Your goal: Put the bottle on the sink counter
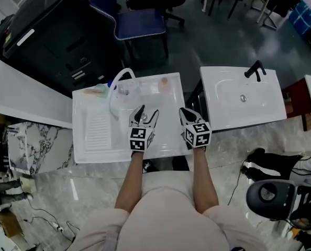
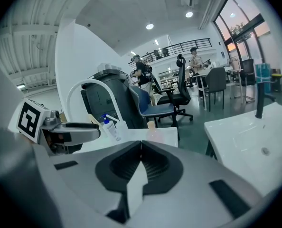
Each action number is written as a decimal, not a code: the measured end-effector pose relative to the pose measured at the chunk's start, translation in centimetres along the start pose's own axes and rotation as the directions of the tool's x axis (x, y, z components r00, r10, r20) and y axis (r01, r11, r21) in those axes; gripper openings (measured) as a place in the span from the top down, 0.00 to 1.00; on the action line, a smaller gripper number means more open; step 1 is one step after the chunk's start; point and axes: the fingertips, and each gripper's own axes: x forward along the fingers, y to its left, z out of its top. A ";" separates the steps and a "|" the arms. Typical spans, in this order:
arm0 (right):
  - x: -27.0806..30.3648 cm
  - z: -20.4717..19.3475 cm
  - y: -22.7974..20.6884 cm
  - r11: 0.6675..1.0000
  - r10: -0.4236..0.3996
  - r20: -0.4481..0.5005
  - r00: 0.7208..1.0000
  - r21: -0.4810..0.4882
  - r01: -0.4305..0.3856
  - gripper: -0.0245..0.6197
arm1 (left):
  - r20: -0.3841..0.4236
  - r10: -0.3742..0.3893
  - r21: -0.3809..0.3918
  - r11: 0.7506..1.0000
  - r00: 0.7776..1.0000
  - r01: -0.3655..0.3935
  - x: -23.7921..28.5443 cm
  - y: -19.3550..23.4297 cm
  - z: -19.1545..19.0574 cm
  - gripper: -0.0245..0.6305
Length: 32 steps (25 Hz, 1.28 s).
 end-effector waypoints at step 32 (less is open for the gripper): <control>1.5 -0.5 1.4 0.997 0.067 -0.063 0.996 -0.021 -0.069 0.95 | 0.008 0.021 -0.010 1.000 1.000 -0.021 -1.4 0.1 -0.6 0.95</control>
